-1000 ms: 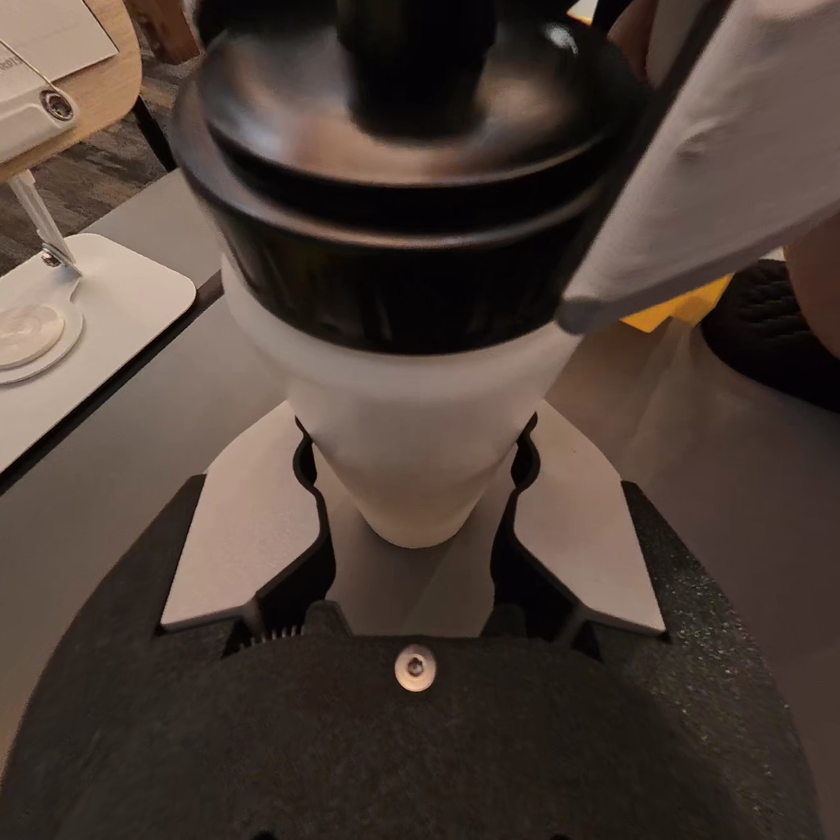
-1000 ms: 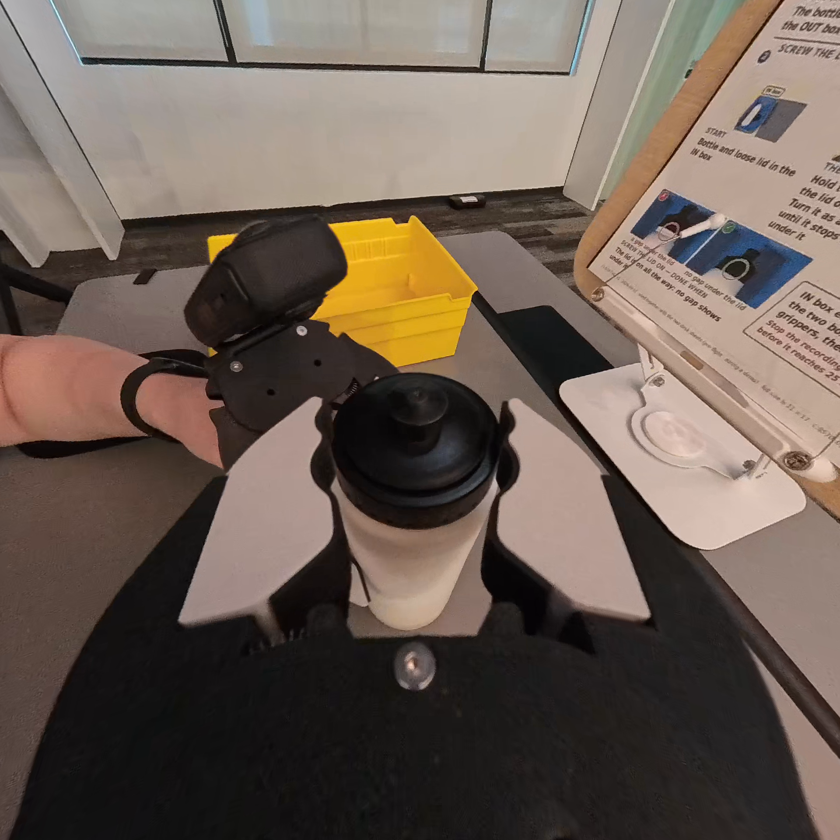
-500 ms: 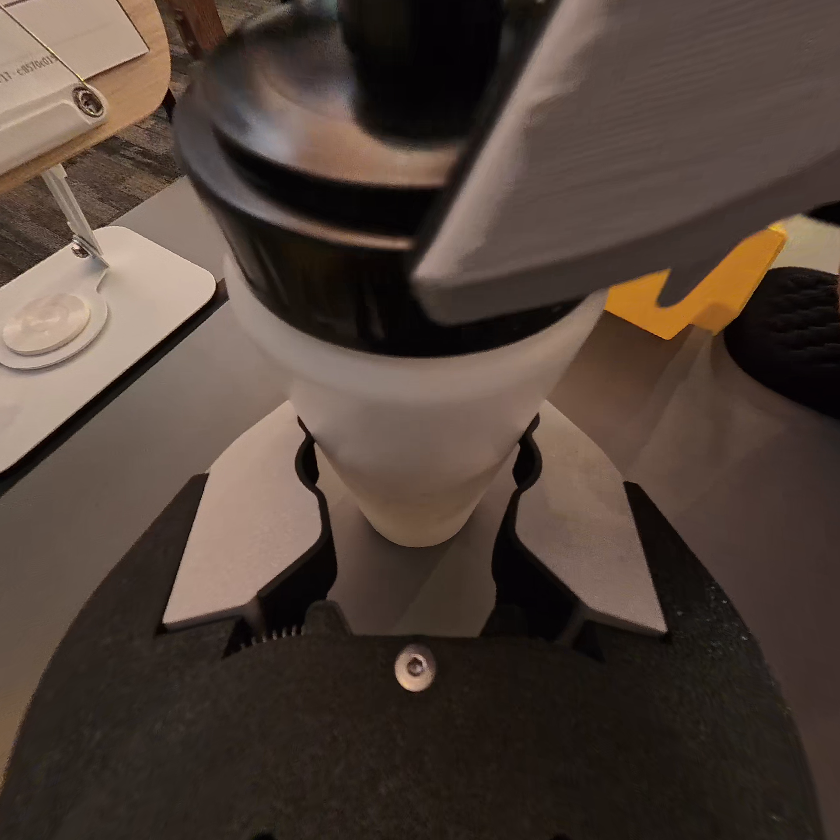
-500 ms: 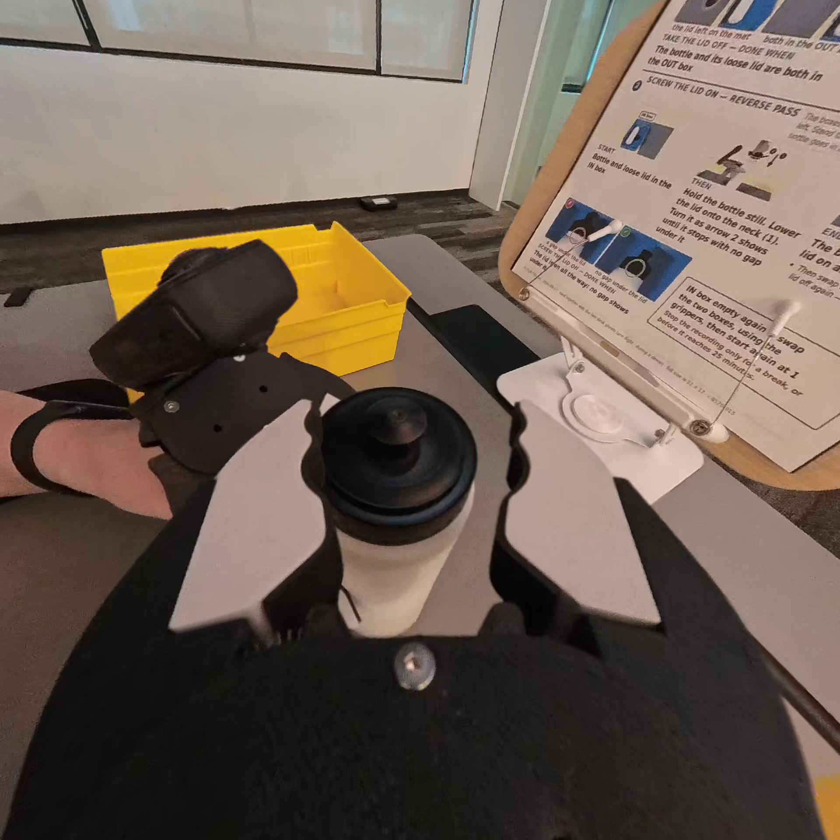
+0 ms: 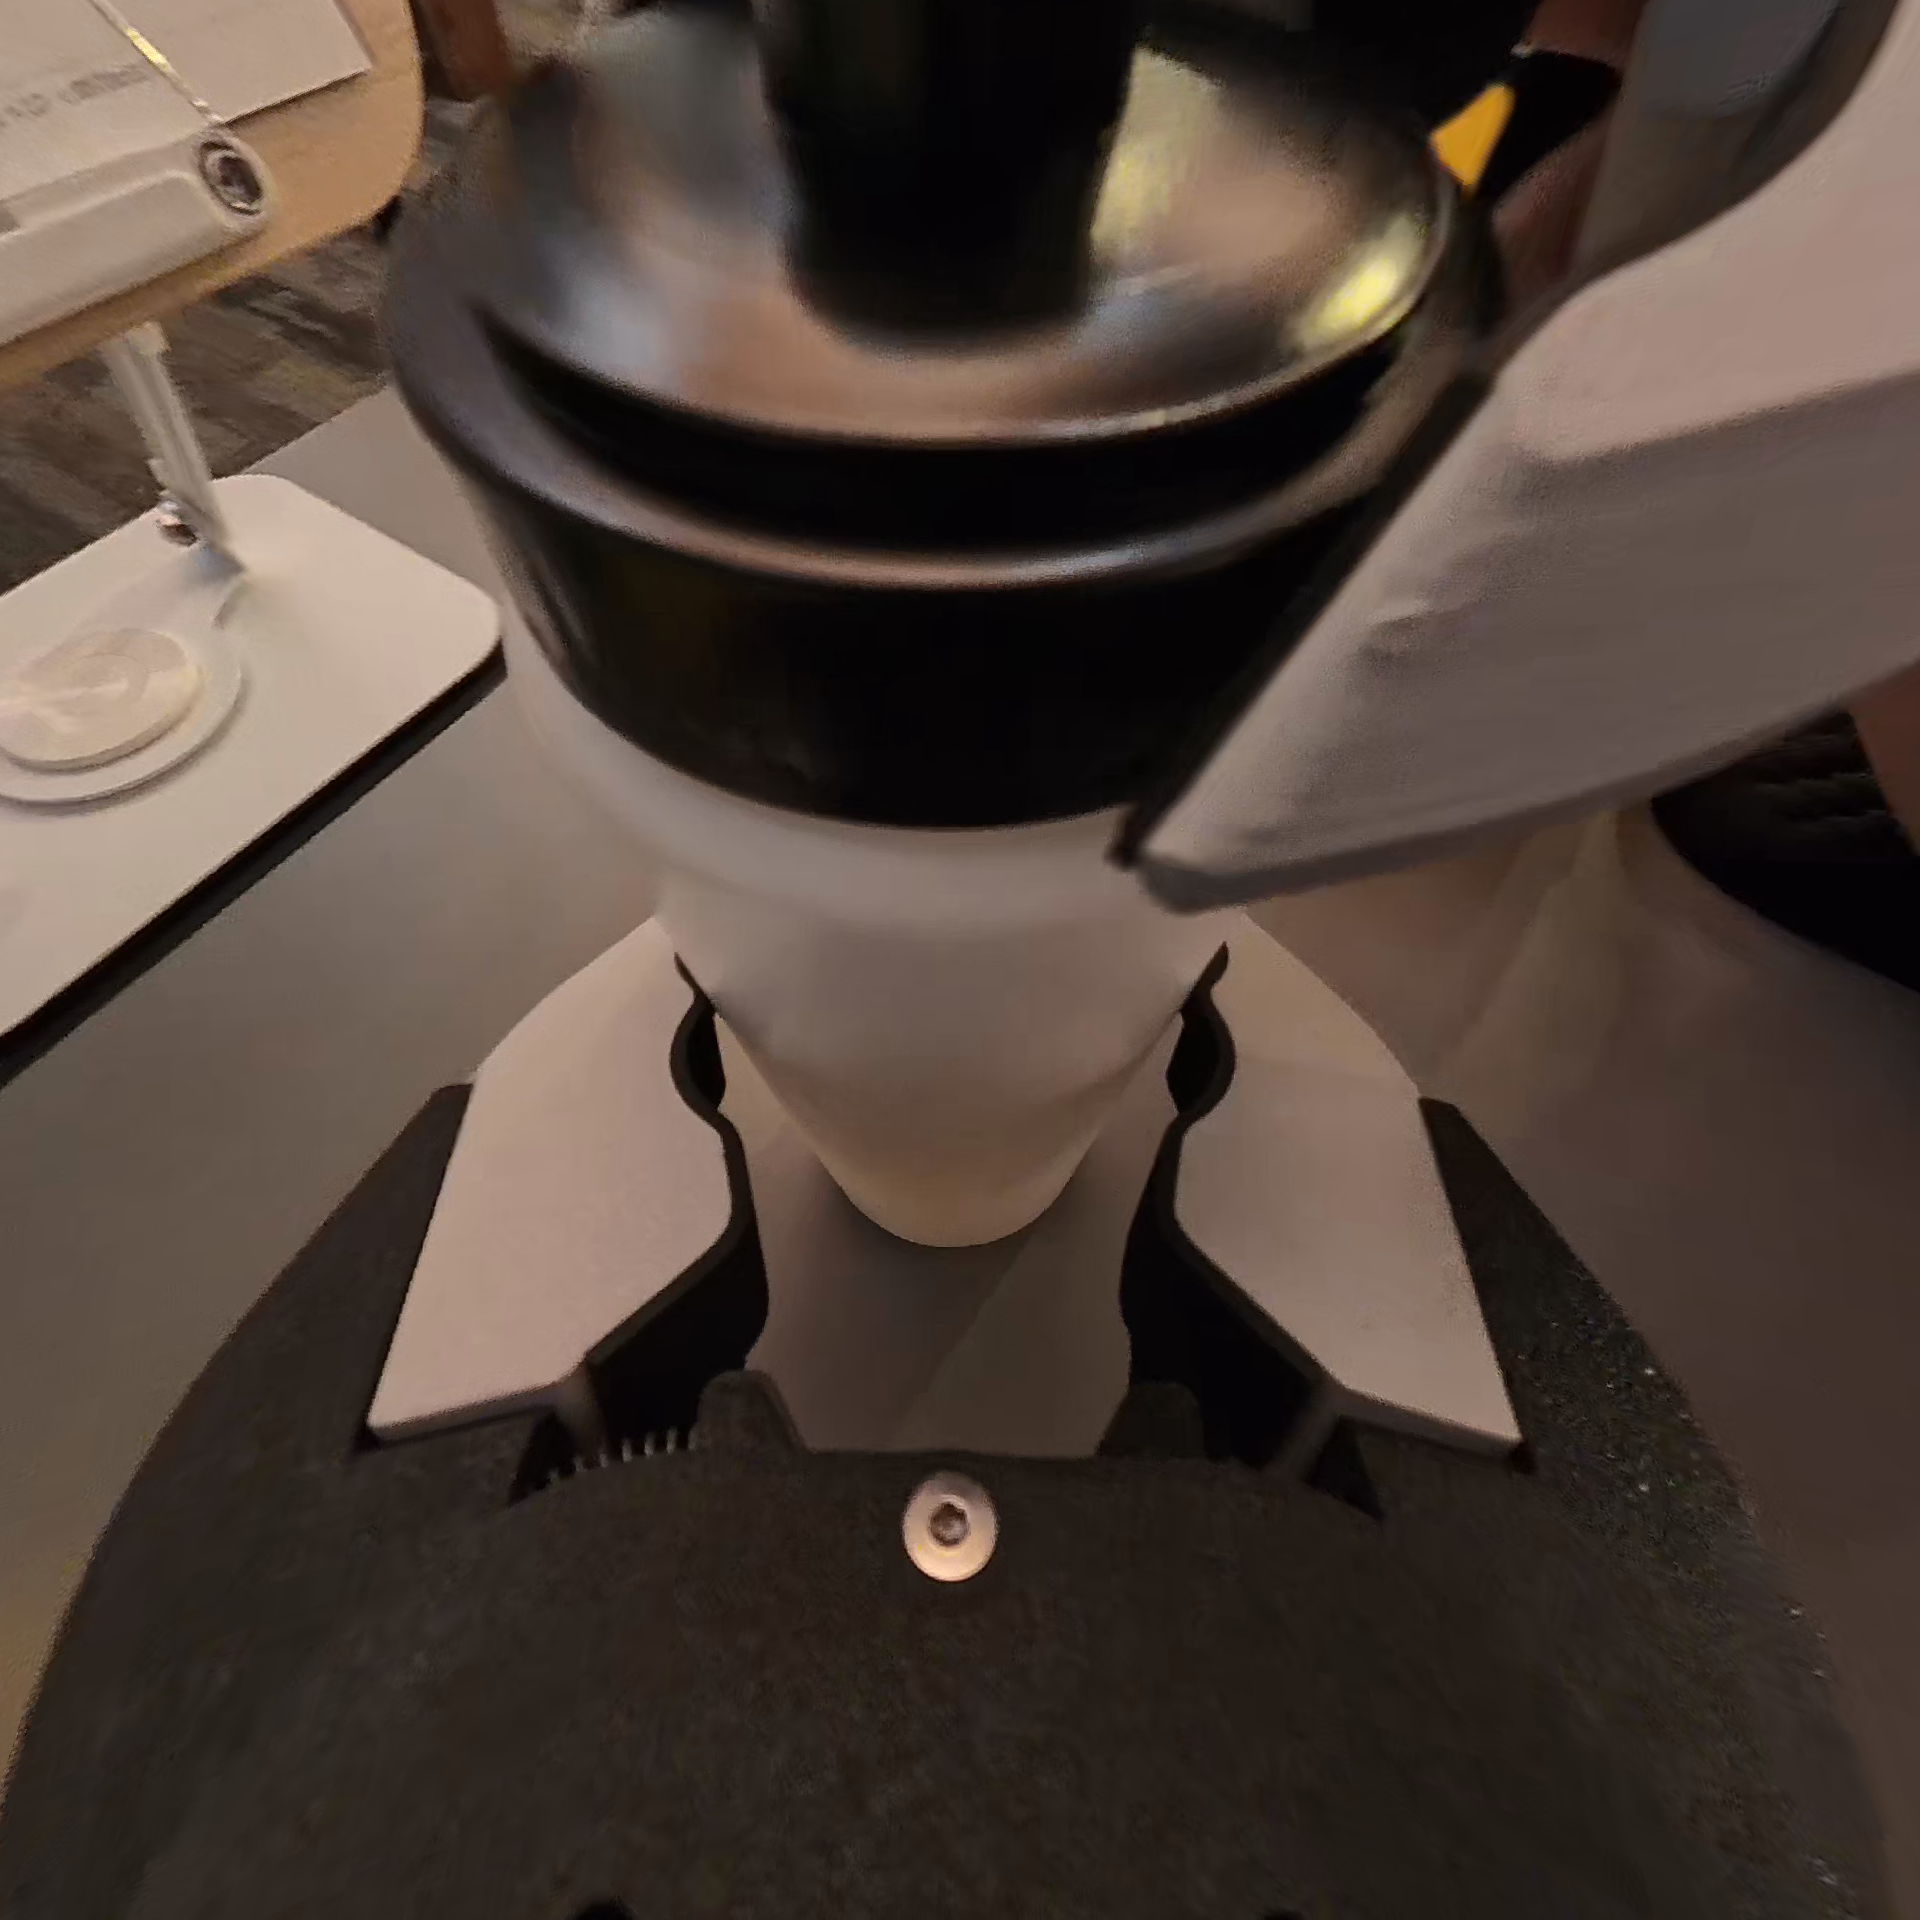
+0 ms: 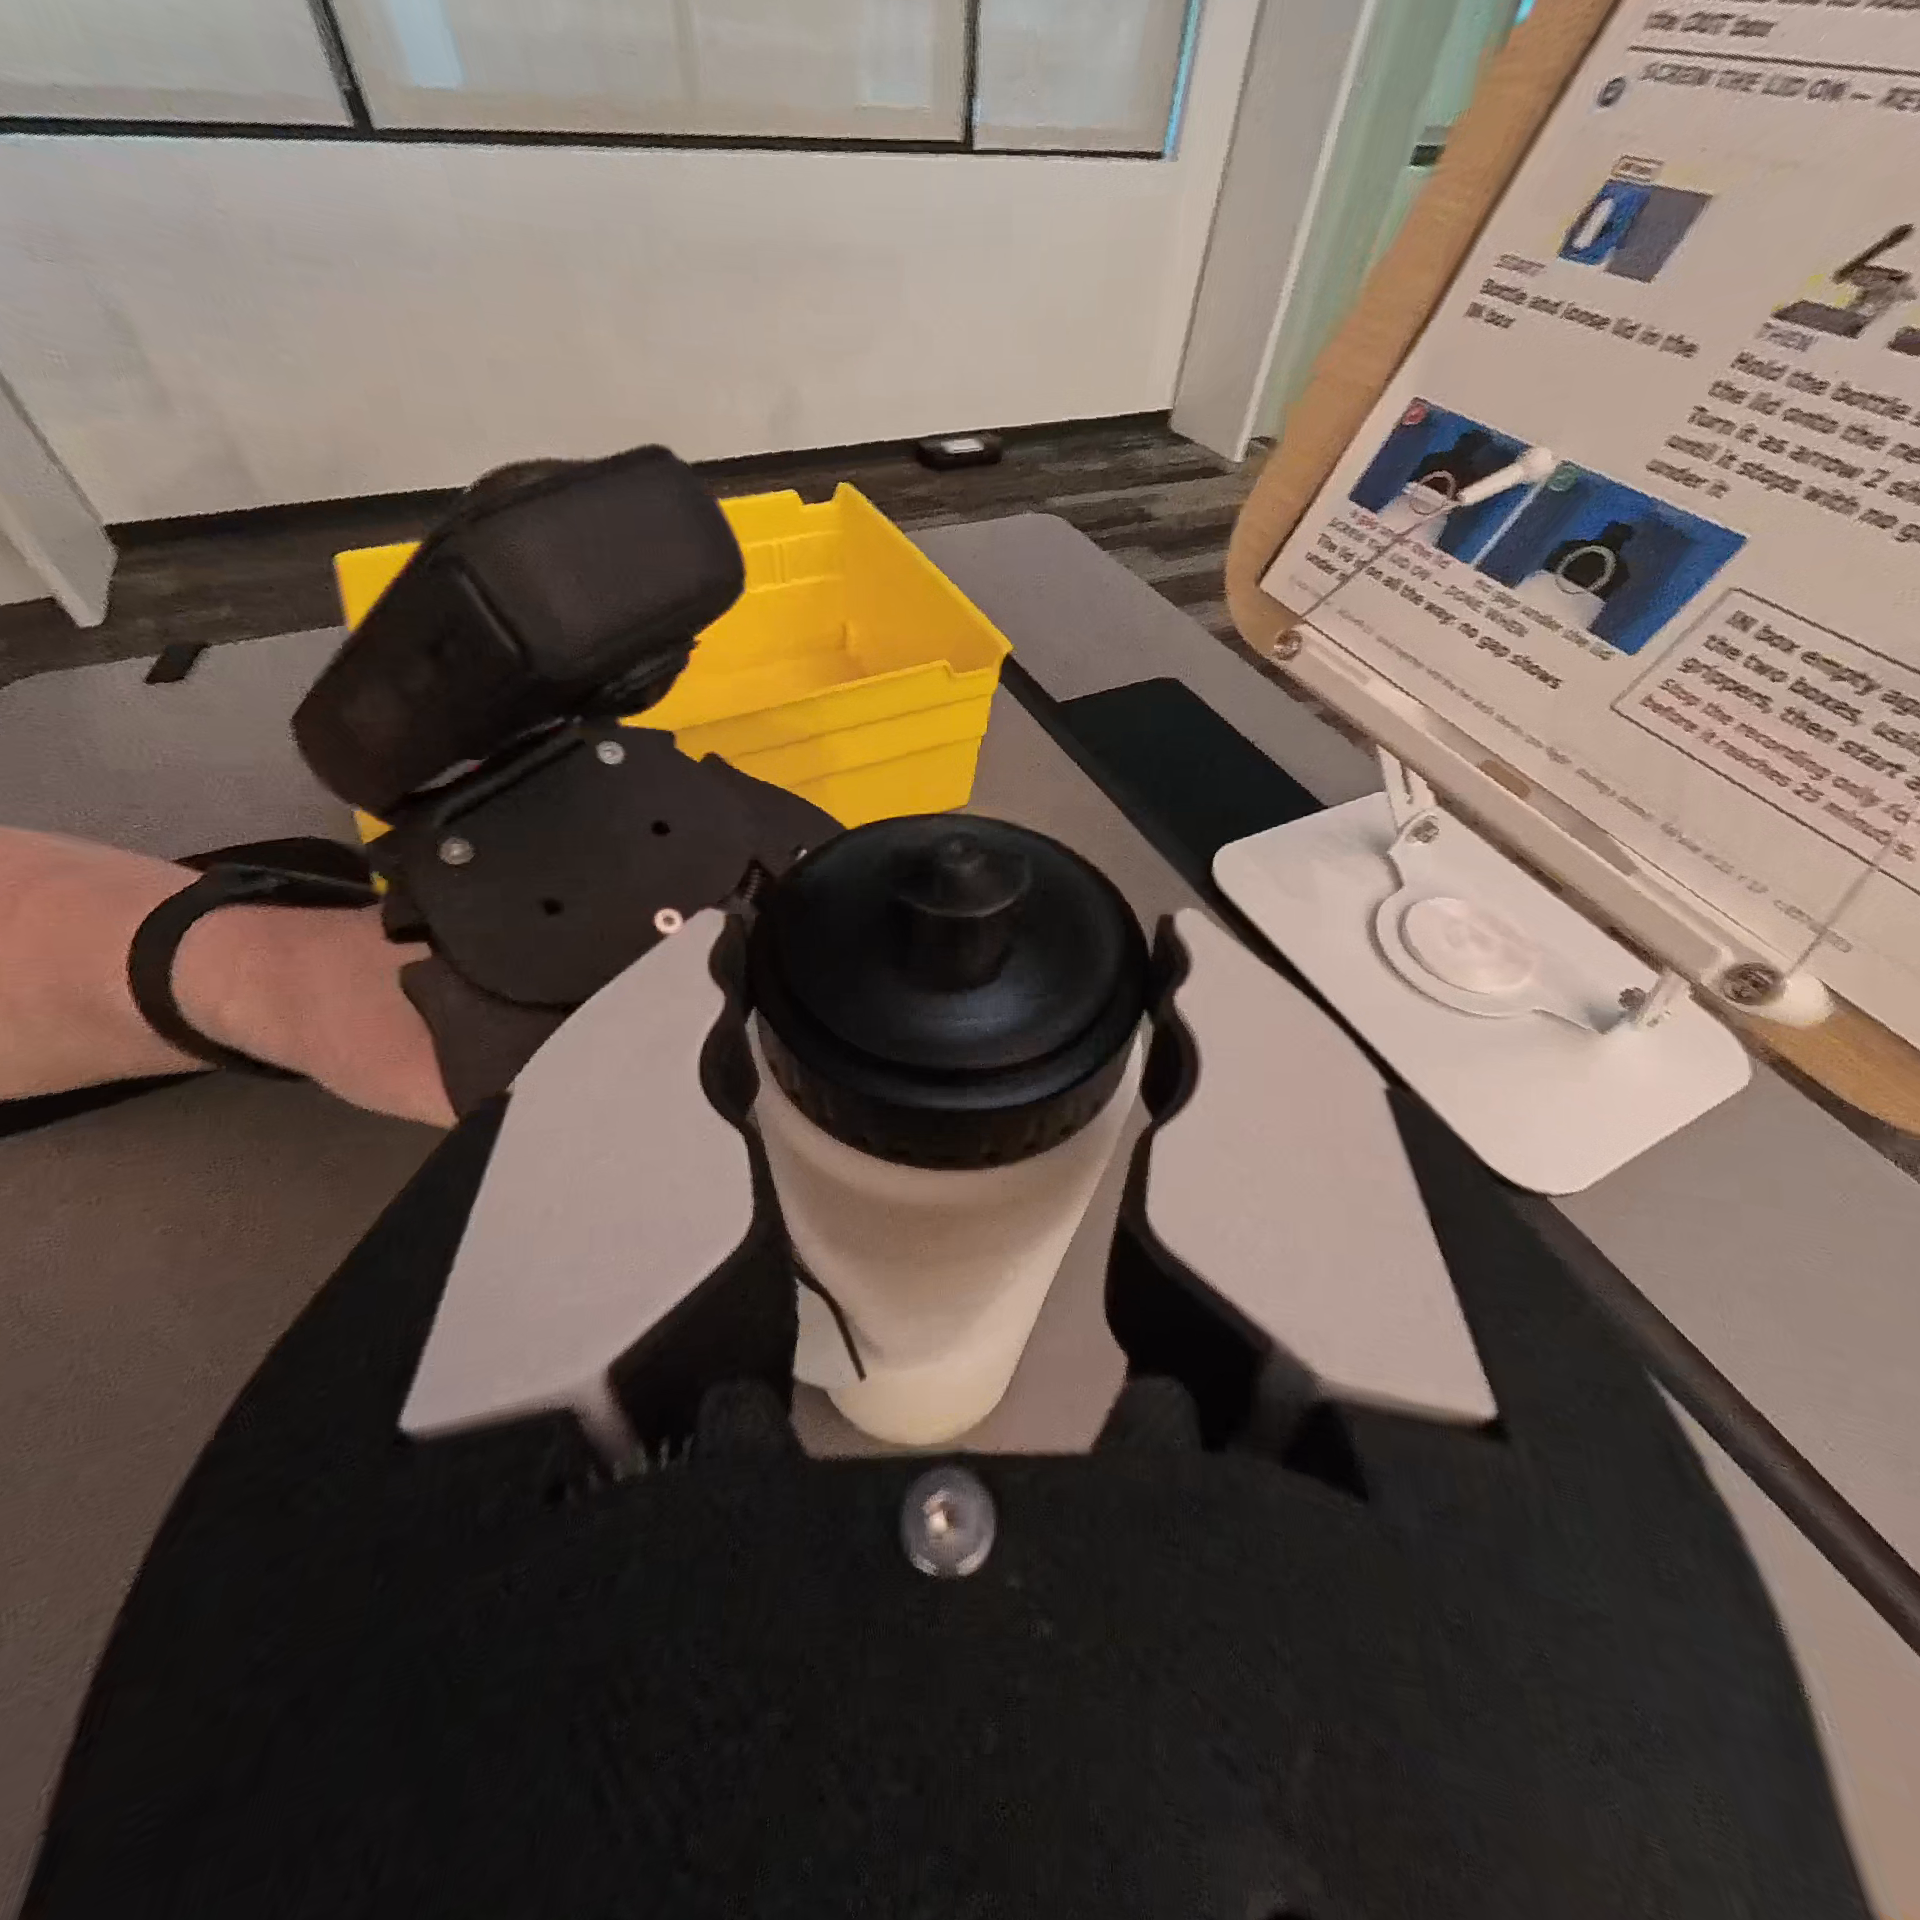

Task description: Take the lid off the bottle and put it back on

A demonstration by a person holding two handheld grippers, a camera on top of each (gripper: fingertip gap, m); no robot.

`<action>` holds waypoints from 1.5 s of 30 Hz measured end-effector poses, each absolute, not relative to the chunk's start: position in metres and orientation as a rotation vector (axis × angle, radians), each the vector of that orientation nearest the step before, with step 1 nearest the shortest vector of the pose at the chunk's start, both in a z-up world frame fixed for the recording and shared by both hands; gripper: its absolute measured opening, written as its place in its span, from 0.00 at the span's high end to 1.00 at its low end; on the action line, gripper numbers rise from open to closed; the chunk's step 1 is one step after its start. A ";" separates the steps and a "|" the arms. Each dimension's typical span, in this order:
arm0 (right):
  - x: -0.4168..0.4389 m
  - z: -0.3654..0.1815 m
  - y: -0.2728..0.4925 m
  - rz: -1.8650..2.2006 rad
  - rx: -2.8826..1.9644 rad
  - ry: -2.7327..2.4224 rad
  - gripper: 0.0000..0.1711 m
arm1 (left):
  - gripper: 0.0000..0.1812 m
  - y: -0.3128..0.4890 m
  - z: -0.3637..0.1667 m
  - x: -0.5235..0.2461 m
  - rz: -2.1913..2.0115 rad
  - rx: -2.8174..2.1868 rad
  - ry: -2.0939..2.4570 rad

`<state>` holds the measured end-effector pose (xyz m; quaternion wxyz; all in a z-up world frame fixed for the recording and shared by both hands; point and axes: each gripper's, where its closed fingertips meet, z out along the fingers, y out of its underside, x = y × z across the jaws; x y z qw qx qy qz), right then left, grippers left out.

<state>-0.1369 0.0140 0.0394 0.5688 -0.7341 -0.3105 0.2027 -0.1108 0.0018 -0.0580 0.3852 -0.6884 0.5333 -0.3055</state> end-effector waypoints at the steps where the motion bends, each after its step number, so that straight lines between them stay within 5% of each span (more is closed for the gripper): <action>1: -0.137 0.039 0.016 0.441 -1.730 -0.681 0.56 | 0.53 0.004 -0.058 -0.112 -0.761 -1.763 1.340; 45: -0.145 0.036 0.010 0.572 -1.701 -0.780 0.54 | 0.53 -0.009 -0.057 -0.110 -0.854 -1.733 1.422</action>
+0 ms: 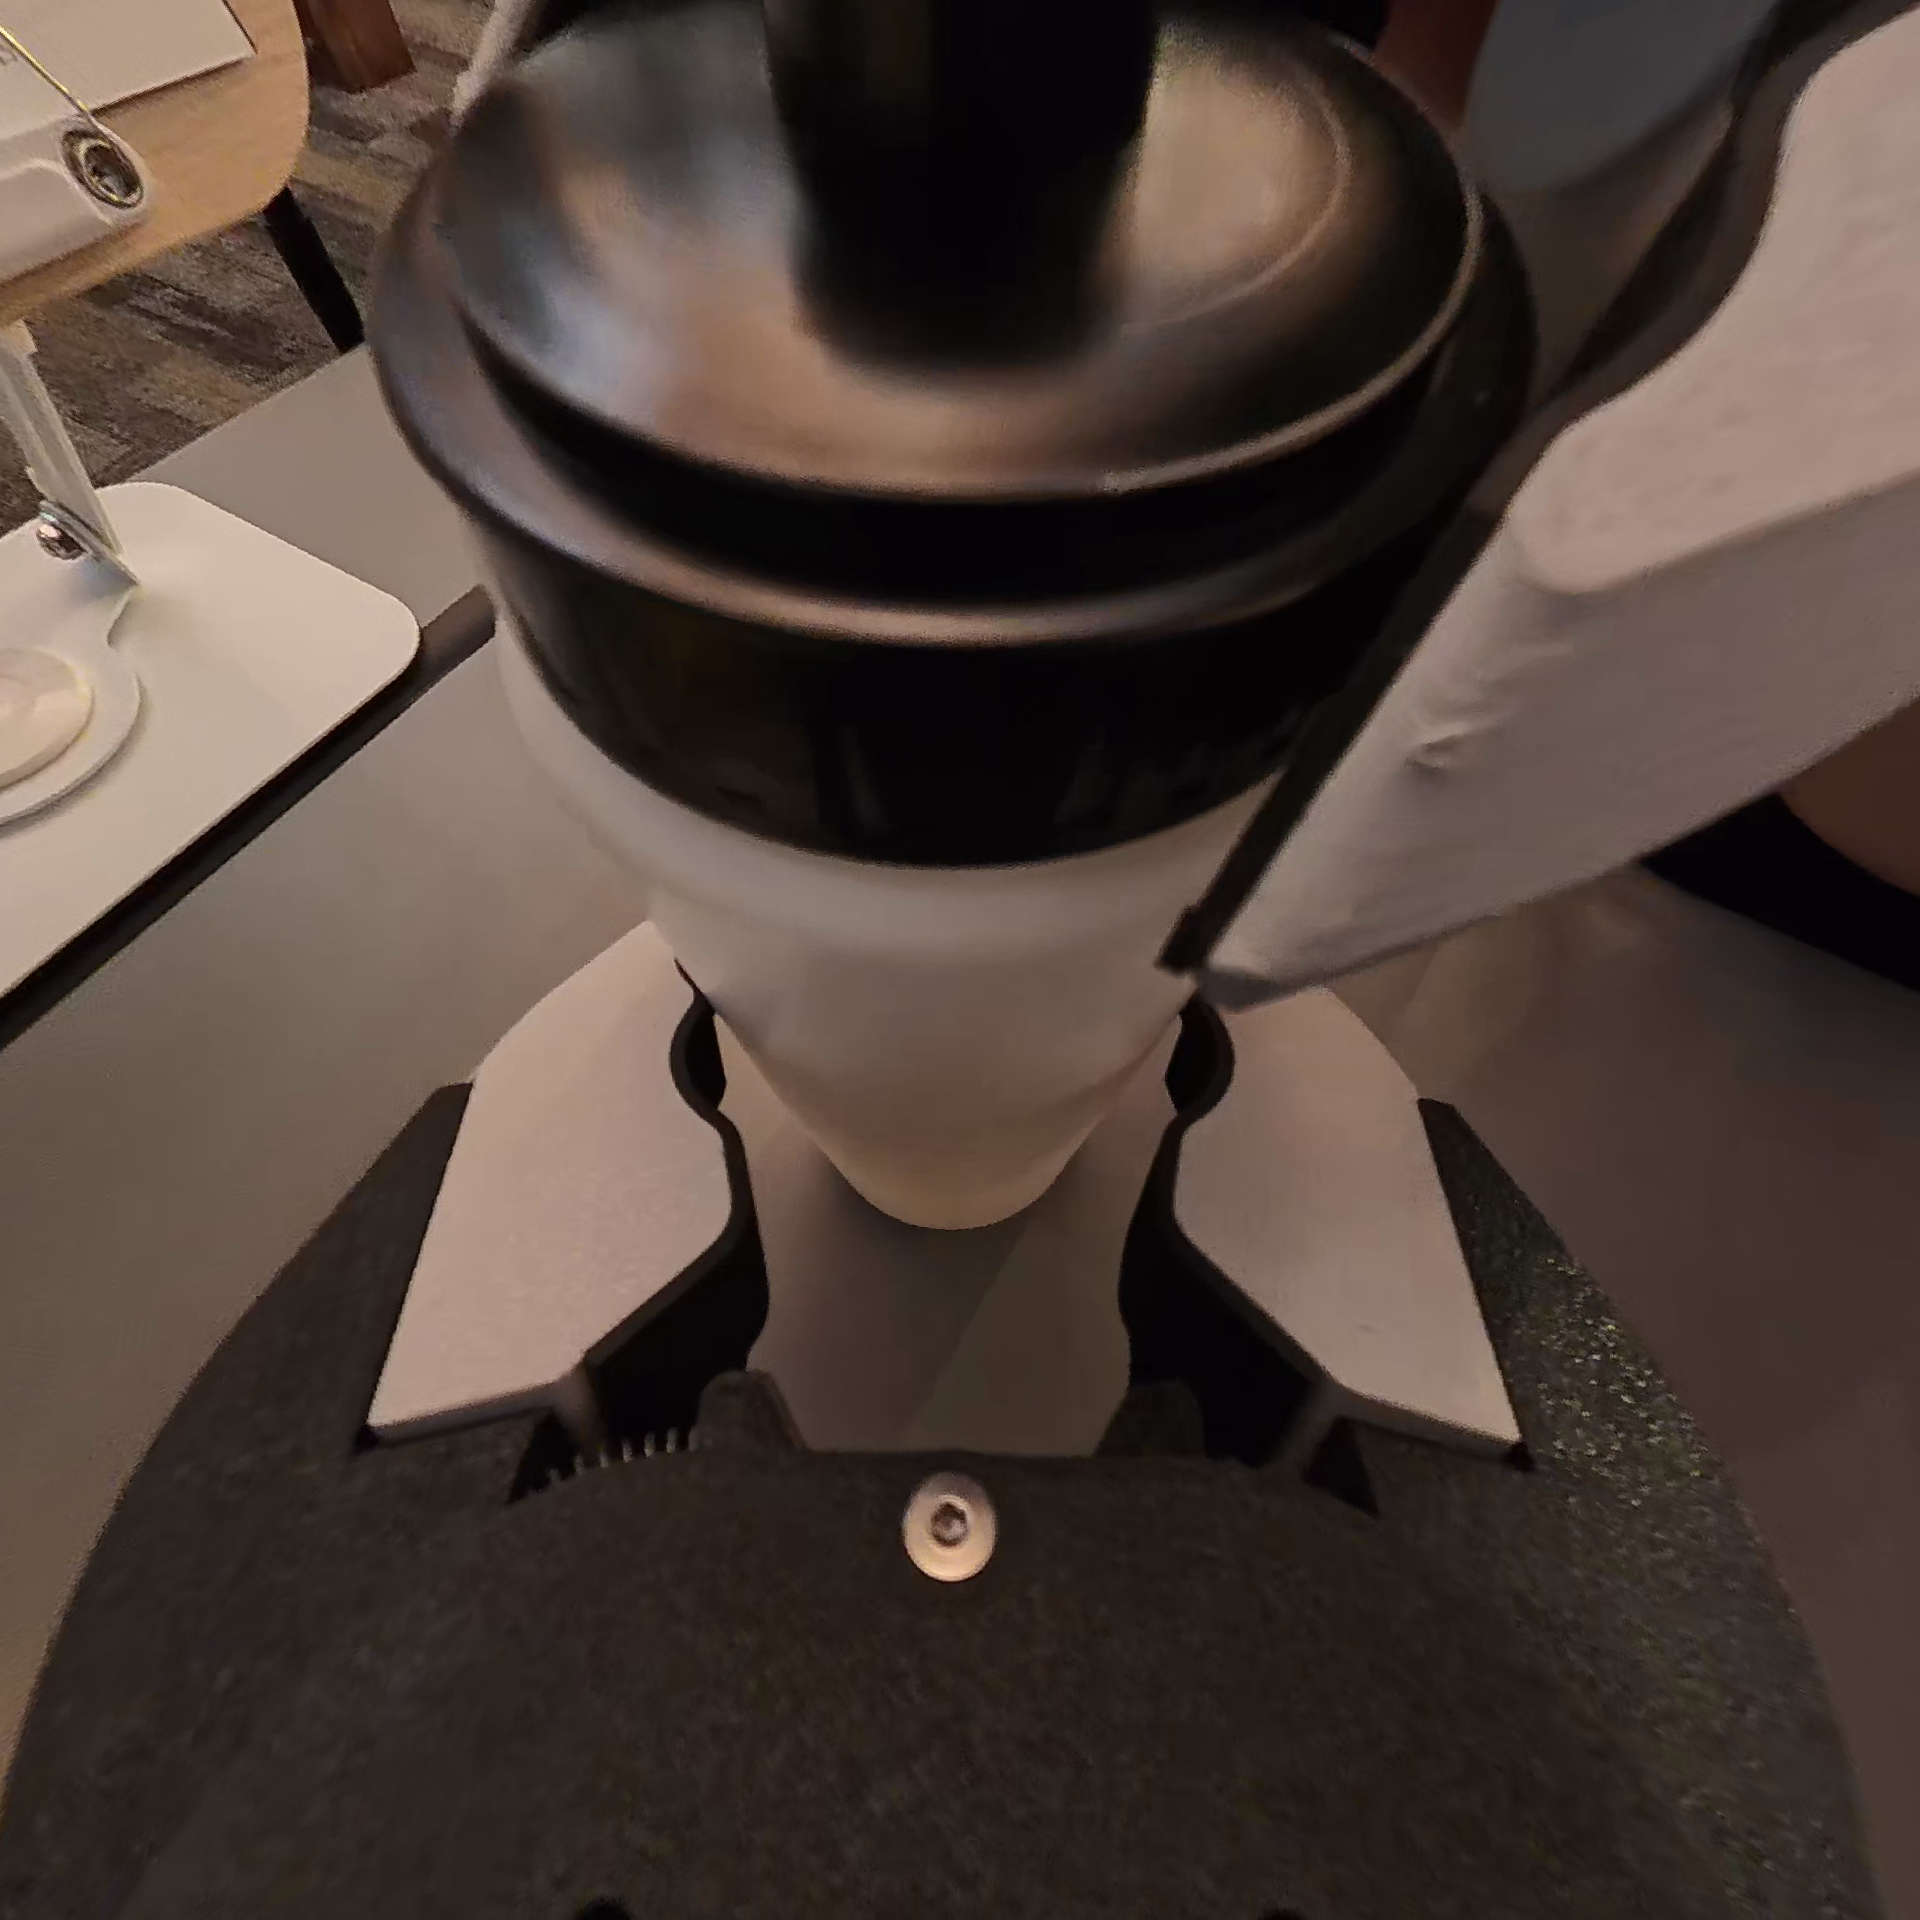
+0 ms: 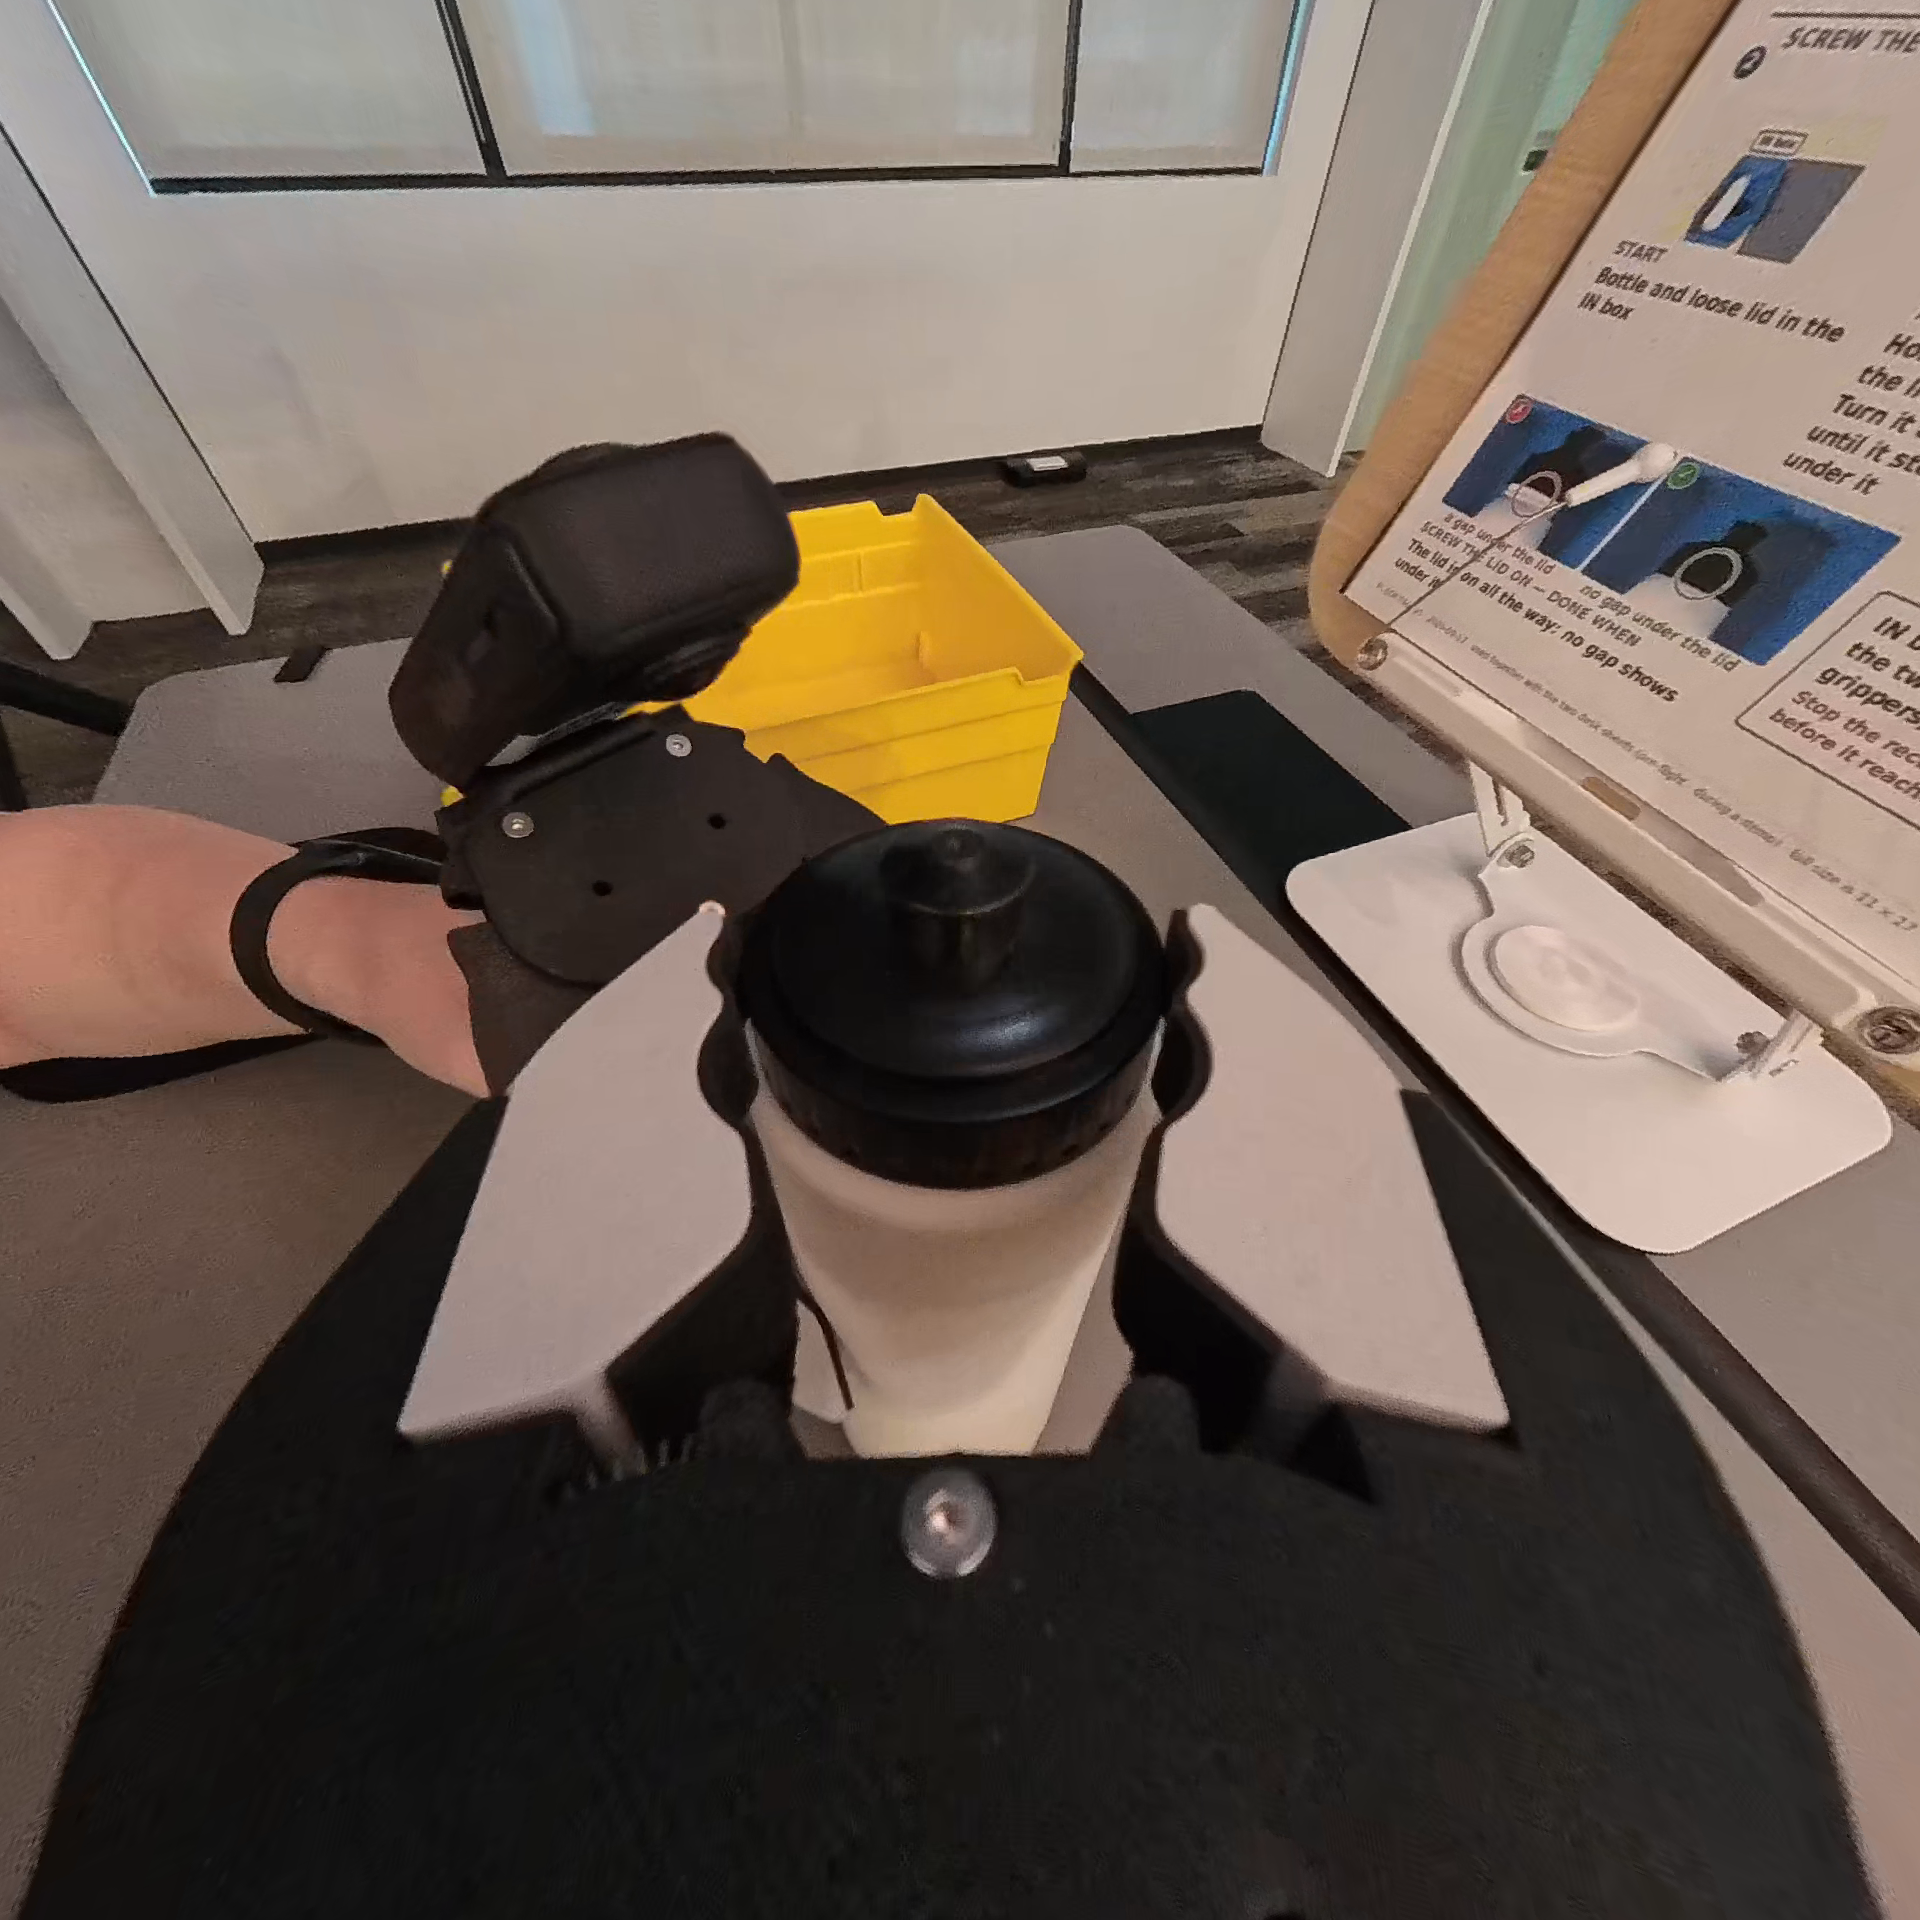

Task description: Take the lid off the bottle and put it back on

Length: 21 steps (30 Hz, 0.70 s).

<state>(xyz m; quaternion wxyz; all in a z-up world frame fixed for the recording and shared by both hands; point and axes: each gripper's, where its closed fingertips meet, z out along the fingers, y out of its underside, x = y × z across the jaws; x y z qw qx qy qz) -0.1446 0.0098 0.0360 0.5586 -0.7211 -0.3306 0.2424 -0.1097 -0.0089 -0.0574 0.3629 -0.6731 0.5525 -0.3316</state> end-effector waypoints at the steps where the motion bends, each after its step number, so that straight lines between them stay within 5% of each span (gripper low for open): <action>1: -0.145 0.036 0.010 0.558 -1.704 -0.776 0.54 | 0.53 -0.009 -0.057 -0.110 -0.849 -1.737 1.422; 12: -0.143 0.037 0.011 0.542 -1.687 -0.795 0.55 | 0.52 -0.008 -0.055 -0.104 -0.892 -1.660 1.382; 15: -0.150 0.038 0.007 0.649 -1.666 -0.804 0.55 | 0.40 -0.010 -0.055 -0.099 -0.984 -1.643 1.351; 21: -0.150 0.042 0.003 0.688 -1.621 -0.848 0.55 | 0.44 -0.013 -0.057 -0.096 -0.973 -1.611 1.389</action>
